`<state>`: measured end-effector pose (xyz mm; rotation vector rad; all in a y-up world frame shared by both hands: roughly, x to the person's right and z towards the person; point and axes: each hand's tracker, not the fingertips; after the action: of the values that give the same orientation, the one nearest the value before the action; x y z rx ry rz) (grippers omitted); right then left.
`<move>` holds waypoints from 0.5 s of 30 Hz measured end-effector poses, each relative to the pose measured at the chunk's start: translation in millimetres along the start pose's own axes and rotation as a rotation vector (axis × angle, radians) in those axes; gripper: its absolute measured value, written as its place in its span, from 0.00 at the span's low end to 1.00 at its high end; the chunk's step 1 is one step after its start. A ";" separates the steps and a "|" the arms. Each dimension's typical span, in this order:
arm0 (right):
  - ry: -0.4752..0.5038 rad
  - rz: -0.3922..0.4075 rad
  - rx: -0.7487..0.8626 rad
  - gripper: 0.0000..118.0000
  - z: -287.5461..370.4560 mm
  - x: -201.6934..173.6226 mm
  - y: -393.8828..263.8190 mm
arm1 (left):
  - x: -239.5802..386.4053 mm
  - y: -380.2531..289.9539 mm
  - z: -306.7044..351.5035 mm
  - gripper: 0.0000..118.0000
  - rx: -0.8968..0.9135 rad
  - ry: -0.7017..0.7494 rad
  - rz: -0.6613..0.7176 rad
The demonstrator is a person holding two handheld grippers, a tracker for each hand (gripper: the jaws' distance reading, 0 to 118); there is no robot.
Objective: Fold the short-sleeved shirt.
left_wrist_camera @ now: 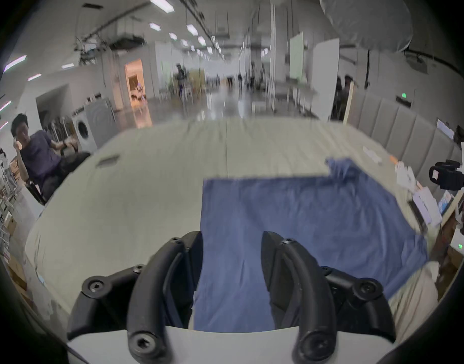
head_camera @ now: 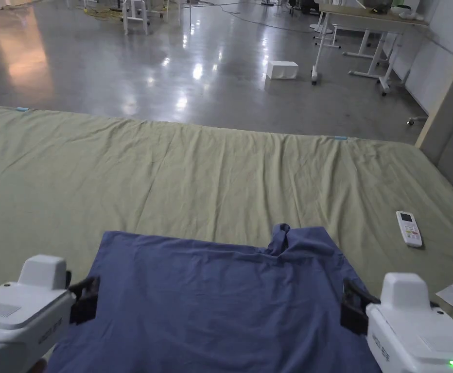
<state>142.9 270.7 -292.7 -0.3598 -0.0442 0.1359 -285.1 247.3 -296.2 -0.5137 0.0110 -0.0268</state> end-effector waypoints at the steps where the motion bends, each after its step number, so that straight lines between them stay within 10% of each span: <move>1: -0.006 -0.011 0.051 0.45 -0.8 -7.0 5.7 | 6.2 7.1 2.0 0.25 0.042 0.000 0.001; 8: -0.071 0.035 0.332 0.03 0.8 -35.8 35.3 | 38.0 30.7 16.3 0.04 0.254 0.076 -0.081; 15: -0.032 -0.040 0.345 0.00 -1.4 -34.6 44.7 | 30.5 41.4 16.8 0.00 0.315 0.110 0.017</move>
<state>103.2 306.8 -310.5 -0.0123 -0.0581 0.1073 -253.4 290.8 -302.1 -0.1968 0.1172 -0.0396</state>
